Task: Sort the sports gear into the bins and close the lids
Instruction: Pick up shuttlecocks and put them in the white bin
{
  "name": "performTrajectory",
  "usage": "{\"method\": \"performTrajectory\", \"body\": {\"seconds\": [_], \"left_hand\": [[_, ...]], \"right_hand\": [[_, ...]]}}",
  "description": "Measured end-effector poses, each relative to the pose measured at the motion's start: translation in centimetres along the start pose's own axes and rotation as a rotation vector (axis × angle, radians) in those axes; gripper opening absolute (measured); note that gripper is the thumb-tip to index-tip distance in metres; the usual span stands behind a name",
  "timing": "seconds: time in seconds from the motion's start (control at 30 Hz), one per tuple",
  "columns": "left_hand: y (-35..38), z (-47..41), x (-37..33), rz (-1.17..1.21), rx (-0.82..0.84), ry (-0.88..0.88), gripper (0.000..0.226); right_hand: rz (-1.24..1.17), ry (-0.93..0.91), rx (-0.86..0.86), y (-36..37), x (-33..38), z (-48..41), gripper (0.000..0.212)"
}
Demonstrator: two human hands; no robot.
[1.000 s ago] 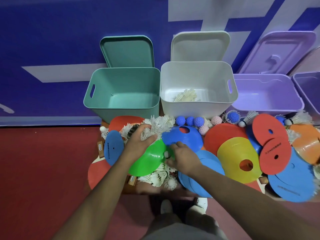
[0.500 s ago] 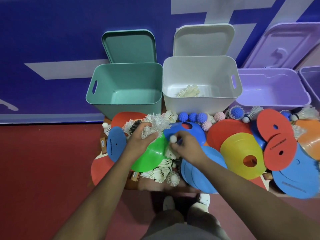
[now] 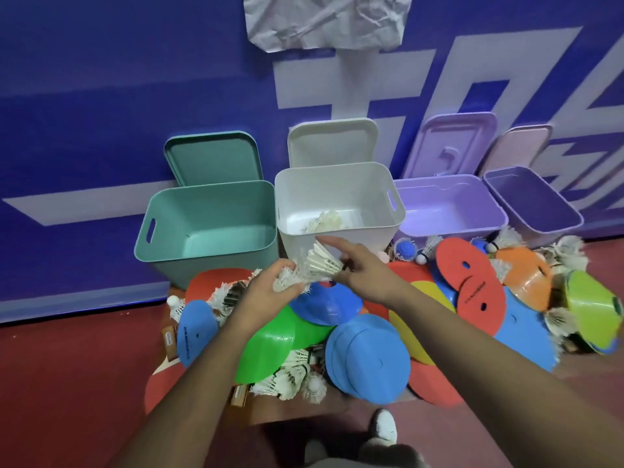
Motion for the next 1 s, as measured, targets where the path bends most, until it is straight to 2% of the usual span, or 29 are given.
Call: {"method": "performTrajectory", "body": {"seconds": [0.07,0.2,0.23,0.37,0.43,0.5,0.6,0.67,0.83,0.93,1.0], "left_hand": [[0.0,-0.2,-0.9,-0.054,0.041,0.059,0.030],[0.2,-0.8,-1.8,-0.093,0.108,0.137,0.028],[0.3,-1.1,-1.9,-0.092,0.111,0.132,0.028],[0.5,-2.7,-2.6,-0.087,0.062,0.079,0.028],[1.0,-3.4,-3.3,-0.072,0.067,0.084,0.028],[2.0,-4.2,-4.2,-0.044,0.079,0.090,0.027],[3.3,-5.8,-5.5,0.000,0.052,0.092,0.027],[4.0,-7.4,-6.0,-0.020,0.049,0.100,0.027],[5.8,-11.4,-7.0,-0.031,0.081,0.120,0.021],[7.0,-14.1,-7.5,-0.077,0.081,0.115,0.033],[7.7,-16.2,-7.4,-0.121,0.097,0.090,0.040]], "right_hand": [[0.077,0.005,-0.005,-0.4,-0.2,0.2,0.068],[-0.075,0.058,-0.028,-1.9,0.1,0.8,0.048],[-0.123,0.069,-0.073,-2.4,0.1,0.7,0.046],[-0.203,0.114,-0.425,-4.5,-0.5,-1.1,0.042],[-0.308,0.130,-0.473,-4.5,-0.4,-2.0,0.029],[-0.330,0.121,-0.446,-3.7,-0.6,-3.1,0.017],[-0.043,0.041,-0.377,-3.0,-1.7,-4.7,0.029],[0.009,0.021,-0.359,-3.7,-2.5,-5.9,0.023],[-0.070,-0.004,-0.351,-6.2,-4.7,-9.8,0.021],[-0.148,0.022,-0.333,-6.3,-5.7,-12.7,0.005],[-0.193,0.060,-0.340,-6.4,-6.2,-14.7,0.006]]}}
Point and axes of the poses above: each hand's wrist, its own z-axis away from the middle knuckle, its own y-axis out of the palm, x = y × z, the point moved 2 cm from there along -z, towards the middle knuckle, and after that the axes turned 14 degrees about -x, right-handed, at the moved point
